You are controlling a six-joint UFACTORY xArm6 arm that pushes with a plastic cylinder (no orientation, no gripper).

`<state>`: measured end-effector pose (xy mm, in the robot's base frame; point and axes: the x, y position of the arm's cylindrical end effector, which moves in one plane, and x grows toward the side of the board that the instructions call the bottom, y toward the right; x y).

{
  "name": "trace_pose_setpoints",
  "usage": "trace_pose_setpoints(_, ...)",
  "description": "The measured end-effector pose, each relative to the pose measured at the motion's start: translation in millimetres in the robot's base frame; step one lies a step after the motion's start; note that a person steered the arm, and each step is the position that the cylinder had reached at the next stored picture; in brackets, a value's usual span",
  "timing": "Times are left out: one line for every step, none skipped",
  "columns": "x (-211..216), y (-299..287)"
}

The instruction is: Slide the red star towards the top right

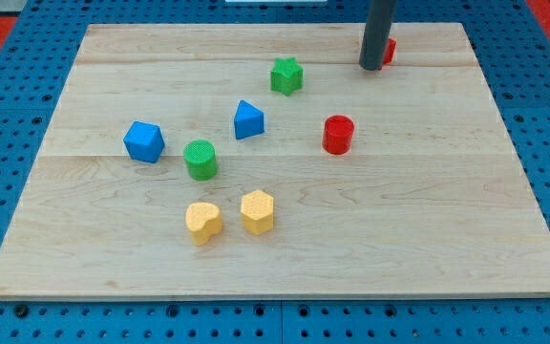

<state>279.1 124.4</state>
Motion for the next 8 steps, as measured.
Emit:
trace_pose_setpoints(-0.1,-19.1)
trace_pose_setpoints(-10.0,-20.5)
trace_pose_setpoints(-26.4,-7.1)
trace_pose_setpoints(-33.1,18.2)
trace_pose_setpoints(-38.6,48.5)
trace_pose_setpoints(-39.1,53.4)
trace_pose_setpoints(-30.5,43.7)
trace_pose_setpoints(-22.9,47.7)
